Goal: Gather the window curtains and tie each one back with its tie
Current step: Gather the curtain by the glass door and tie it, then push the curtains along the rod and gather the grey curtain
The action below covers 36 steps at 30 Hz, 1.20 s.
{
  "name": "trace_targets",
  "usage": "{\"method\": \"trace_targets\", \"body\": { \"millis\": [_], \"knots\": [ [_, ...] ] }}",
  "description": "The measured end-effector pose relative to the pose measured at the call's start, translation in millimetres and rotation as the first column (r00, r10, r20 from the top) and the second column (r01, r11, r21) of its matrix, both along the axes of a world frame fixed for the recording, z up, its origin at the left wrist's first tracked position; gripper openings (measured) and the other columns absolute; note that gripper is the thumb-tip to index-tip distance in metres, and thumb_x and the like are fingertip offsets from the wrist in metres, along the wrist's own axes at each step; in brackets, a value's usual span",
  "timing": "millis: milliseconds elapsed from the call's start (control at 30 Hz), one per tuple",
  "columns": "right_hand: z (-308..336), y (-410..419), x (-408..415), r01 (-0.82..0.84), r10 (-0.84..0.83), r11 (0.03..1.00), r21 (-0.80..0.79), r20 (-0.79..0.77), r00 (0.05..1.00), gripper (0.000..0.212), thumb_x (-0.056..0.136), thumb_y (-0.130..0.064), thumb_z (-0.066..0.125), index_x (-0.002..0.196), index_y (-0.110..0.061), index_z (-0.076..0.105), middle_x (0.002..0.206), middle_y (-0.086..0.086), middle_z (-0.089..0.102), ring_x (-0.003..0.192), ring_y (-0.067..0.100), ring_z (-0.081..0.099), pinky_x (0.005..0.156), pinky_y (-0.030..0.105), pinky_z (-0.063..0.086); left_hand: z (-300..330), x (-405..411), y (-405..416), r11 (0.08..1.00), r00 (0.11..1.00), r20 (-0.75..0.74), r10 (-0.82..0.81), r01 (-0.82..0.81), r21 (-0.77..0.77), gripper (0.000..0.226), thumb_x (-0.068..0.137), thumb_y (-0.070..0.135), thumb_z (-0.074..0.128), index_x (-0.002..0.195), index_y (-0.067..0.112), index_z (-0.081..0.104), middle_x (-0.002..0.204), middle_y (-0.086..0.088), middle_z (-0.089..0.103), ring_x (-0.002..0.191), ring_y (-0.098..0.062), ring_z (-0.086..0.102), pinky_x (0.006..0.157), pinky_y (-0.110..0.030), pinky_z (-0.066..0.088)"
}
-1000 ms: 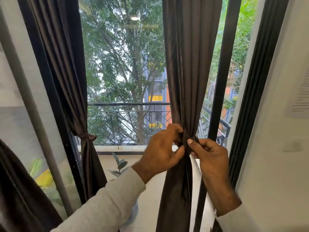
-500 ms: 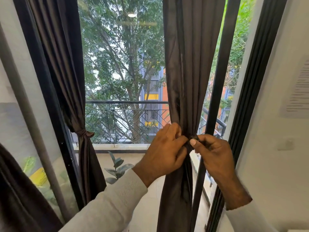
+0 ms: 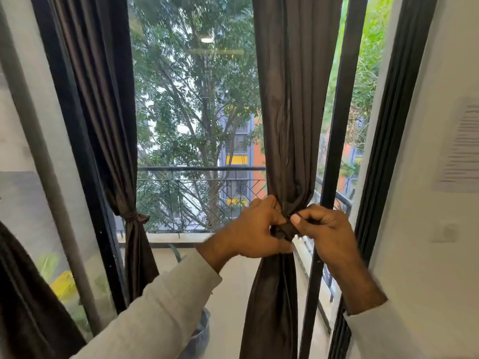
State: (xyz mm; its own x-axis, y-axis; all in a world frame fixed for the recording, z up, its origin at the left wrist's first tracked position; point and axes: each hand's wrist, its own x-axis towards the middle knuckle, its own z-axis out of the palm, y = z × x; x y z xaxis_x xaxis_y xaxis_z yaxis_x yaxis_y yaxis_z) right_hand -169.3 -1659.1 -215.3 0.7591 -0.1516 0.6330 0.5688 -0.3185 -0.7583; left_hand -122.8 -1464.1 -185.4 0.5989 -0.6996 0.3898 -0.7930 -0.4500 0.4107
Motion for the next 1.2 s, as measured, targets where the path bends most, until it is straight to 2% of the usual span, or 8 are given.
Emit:
{"method": "trace_targets", "body": {
  "millis": [100, 233, 333, 467, 600, 867, 1000, 1200],
  "knots": [
    [2, 1, -5, -0.016, 0.016, 1.000, 0.022, -0.028, 0.999, 0.015, 0.095, -0.005, 0.074, 0.081, -0.004, 0.080, 0.066, 0.008, 0.070, 0.061, 0.011, 0.064, 0.064, 0.015, 0.051, -8, -6, 4, 0.992, 0.994, 0.106, 0.030, -0.017, -0.124, 0.027, 0.080, 0.047, 0.082, 0.075, 0.037, 0.058, 0.093, 0.002, 0.049, 0.092, -0.021, 0.051, 0.078, -0.037, 0.045],
    [0, 6, -8, -0.018, 0.025, 0.997, 0.076, -0.087, 0.996, 0.020, 0.097, -0.008, 0.073, 0.078, -0.008, 0.079, 0.062, 0.009, 0.068, 0.057, 0.008, 0.057, 0.062, 0.018, 0.048, -20, -14, 12, 0.964, 0.968, 0.222, 0.113, -0.052, -0.262, 0.030, 0.085, 0.015, 0.080, 0.107, 0.025, 0.061, 0.090, 0.011, 0.060, 0.090, -0.014, 0.057, 0.086, -0.036, 0.045],
    [-4, 12, -8, -0.039, 0.051, 0.994, 0.100, -0.119, 0.992, 0.019, 0.098, -0.010, 0.073, 0.081, -0.006, 0.079, 0.063, 0.011, 0.068, 0.059, 0.010, 0.057, 0.062, 0.020, 0.049, -29, -17, 16, 0.951, 0.944, 0.282, 0.170, -0.082, -0.299, 0.032, 0.084, 0.009, 0.075, 0.108, 0.020, 0.058, 0.089, 0.009, 0.060, 0.088, -0.015, 0.056, 0.087, -0.037, 0.045],
    [-9, 21, -2, -0.040, 0.058, 0.991, 0.128, -0.142, 0.988, 0.020, 0.099, -0.012, 0.072, 0.081, -0.005, 0.078, 0.064, 0.013, 0.067, 0.062, 0.017, 0.057, 0.062, 0.023, 0.048, -43, -11, 24, 0.889, 0.879, 0.325, 0.350, -0.201, -0.412, 0.017, 0.086, 0.023, 0.074, 0.095, 0.019, 0.061, 0.084, 0.007, 0.062, 0.081, -0.018, 0.057, 0.078, -0.037, 0.044],
    [-8, 34, 2, -0.022, 0.048, 0.987, 0.160, -0.161, 0.986, 0.018, 0.098, -0.011, 0.073, 0.084, -0.002, 0.078, 0.062, 0.011, 0.067, 0.057, 0.014, 0.057, 0.059, 0.021, 0.048, -57, -1, 28, 0.883, 0.801, 0.398, 0.447, -0.324, -0.340, 0.020, 0.094, 0.033, 0.061, 0.081, 0.019, 0.064, 0.076, 0.000, 0.064, 0.075, -0.028, 0.060, 0.077, -0.046, 0.049],
    [-5, 50, 17, 0.268, -0.202, 0.923, 0.275, -0.246, 0.948, 0.023, 0.095, -0.011, 0.078, 0.072, -0.004, 0.076, 0.059, 0.015, 0.061, 0.047, 0.012, 0.049, 0.058, 0.024, 0.044, -73, 15, 58, 0.949, 0.856, 0.436, 0.277, -0.172, -0.266, 0.020, 0.100, 0.033, 0.061, 0.084, 0.021, 0.062, 0.076, 0.004, 0.060, 0.075, -0.022, 0.053, 0.073, -0.038, 0.035],
    [-6, 58, 27, 0.402, -0.338, 0.869, 0.287, -0.248, 0.908, 0.031, 0.091, -0.013, 0.083, 0.062, -0.020, 0.076, 0.057, 0.006, 0.065, 0.053, 0.017, 0.056, 0.059, 0.026, 0.047, -80, 25, 77, 0.950, 0.895, 0.358, 0.266, -0.181, -0.254, 0.021, 0.099, 0.035, 0.066, 0.080, 0.025, 0.063, 0.073, 0.009, 0.059, 0.072, -0.017, 0.053, 0.078, -0.042, 0.044],
    [-27, 73, 29, 0.393, -0.353, 0.908, 0.147, -0.237, 0.905, 0.023, 0.101, -0.023, 0.073, 0.087, -0.005, 0.078, 0.072, 0.009, 0.071, 0.056, 0.006, 0.062, 0.057, 0.014, 0.049, -86, 34, 84, 0.928, 0.941, 0.205, 0.271, -0.198, -0.316, 0.031, 0.098, 0.045, 0.063, 0.075, 0.025, 0.060, 0.067, 0.009, 0.060, 0.066, -0.015, 0.059, 0.071, -0.038, 0.051]
  ]
}}
